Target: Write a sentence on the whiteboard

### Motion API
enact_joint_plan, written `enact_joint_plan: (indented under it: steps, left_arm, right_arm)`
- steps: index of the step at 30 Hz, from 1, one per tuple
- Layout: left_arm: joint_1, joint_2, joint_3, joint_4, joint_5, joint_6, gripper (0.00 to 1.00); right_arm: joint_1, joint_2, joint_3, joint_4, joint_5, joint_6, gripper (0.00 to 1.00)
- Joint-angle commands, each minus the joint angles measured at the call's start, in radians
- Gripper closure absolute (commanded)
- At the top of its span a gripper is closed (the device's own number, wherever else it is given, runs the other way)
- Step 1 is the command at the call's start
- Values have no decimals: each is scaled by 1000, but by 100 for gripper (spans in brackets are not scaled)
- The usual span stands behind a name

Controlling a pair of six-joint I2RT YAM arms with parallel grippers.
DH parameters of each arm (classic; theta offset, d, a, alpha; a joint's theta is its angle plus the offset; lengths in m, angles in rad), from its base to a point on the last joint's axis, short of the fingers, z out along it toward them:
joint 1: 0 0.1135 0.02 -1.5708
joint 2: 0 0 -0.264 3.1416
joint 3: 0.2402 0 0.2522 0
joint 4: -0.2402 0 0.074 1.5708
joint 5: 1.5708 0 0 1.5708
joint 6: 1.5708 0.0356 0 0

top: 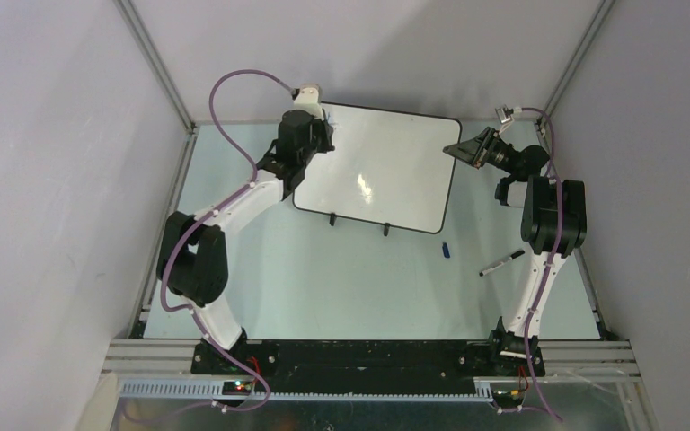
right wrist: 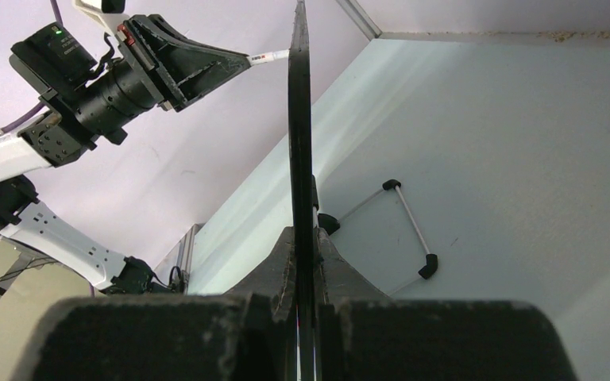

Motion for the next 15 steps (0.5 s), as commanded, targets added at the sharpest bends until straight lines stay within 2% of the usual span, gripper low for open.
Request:
enact_joint_plan:
  steps: [1, 15]
  left_arm:
    - [-11, -26, -11, 18, 15, 17, 100]
    - [-23, -52, -53, 6, -1, 11, 100]
  right_arm:
    - [-10, -69, 2, 36, 0, 39, 100]
    - [-10, -70, 2, 35, -3, 42, 100]
